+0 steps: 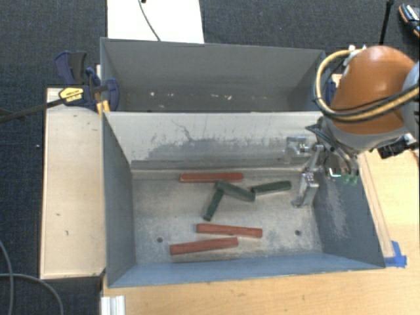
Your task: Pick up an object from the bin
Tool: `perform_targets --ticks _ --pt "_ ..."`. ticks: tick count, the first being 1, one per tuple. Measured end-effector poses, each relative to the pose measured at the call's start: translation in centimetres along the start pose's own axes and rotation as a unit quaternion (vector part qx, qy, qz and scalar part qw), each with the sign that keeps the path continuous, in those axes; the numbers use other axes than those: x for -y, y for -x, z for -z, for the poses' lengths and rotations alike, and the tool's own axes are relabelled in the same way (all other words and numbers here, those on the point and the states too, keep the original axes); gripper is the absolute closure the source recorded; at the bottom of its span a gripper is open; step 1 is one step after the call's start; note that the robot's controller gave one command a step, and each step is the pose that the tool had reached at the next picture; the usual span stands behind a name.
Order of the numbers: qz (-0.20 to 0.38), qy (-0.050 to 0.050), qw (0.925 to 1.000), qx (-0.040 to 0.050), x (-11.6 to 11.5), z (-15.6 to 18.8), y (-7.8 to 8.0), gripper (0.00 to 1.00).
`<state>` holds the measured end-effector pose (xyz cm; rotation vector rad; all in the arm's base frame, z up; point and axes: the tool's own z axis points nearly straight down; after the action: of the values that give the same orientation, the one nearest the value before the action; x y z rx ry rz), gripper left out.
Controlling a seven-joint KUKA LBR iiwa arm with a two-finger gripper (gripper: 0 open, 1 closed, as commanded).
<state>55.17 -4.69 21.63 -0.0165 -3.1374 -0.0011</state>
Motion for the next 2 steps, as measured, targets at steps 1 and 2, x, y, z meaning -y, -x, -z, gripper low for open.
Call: perform_targets --ticks 1,2 --pt "0.001 0.0 1.0 0.0039 0.0 0.4 0.2 0.0" --pt "0.016 -0.001 0.9999 0.006 0.1 -7.1 1.8 0.0"
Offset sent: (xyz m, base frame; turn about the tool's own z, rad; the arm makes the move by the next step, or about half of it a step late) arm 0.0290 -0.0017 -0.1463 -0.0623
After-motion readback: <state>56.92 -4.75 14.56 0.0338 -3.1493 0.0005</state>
